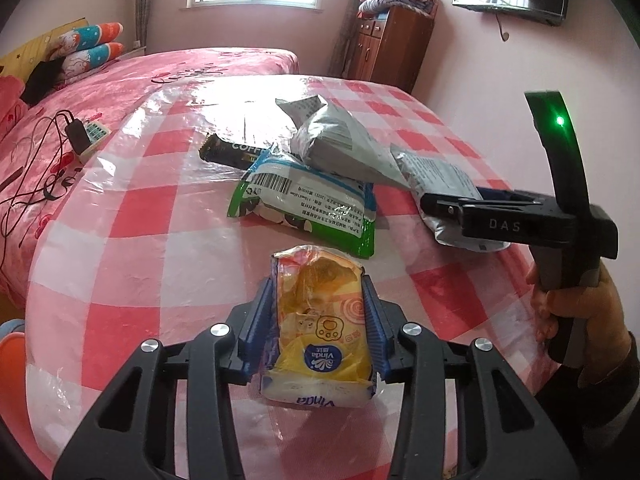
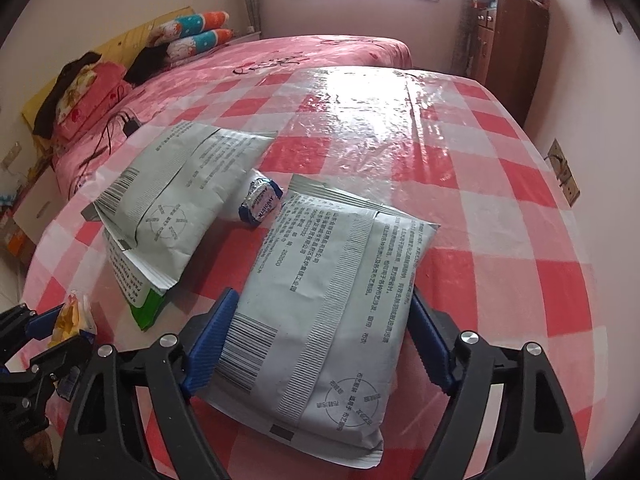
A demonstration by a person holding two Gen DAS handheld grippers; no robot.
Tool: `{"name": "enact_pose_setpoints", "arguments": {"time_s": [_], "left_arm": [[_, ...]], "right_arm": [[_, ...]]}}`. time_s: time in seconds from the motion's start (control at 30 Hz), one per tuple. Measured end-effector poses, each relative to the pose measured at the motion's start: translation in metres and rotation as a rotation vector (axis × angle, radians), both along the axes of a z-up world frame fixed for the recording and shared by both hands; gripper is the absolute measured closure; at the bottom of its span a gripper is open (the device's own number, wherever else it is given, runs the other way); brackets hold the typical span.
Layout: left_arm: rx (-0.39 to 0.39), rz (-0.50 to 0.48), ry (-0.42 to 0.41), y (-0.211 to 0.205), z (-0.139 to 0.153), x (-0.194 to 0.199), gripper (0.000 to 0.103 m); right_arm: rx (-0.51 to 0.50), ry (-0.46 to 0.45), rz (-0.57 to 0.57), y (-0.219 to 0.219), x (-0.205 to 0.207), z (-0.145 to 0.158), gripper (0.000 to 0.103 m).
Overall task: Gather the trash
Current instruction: 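Carry the grey packet and yellow bread bag to the pink bucket and open both tools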
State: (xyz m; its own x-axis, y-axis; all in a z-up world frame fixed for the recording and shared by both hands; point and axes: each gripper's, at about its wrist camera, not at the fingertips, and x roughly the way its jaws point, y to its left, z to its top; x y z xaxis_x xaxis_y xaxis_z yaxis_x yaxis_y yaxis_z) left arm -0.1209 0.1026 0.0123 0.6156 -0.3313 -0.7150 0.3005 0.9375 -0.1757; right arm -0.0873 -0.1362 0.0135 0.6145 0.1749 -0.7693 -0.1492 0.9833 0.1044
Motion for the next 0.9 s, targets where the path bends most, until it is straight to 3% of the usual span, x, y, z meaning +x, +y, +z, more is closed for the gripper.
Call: {"name": "enact_pose_setpoints", "arguments": {"time_s": [0.47, 0.9], "left_arm": [[-0.052, 0.025, -0.041, 0.017, 0.016, -0.010, 0.059], [-0.084, 0.077, -0.083, 0.047, 0.026, -0.016, 0.059]], "right_arm": [[0.109, -0.075, -0.063, -0.024, -0.019, 0.033, 0.022], [0.152, -0.114, 0.042, 0.018, -0.036, 0.063, 0.022]]}}
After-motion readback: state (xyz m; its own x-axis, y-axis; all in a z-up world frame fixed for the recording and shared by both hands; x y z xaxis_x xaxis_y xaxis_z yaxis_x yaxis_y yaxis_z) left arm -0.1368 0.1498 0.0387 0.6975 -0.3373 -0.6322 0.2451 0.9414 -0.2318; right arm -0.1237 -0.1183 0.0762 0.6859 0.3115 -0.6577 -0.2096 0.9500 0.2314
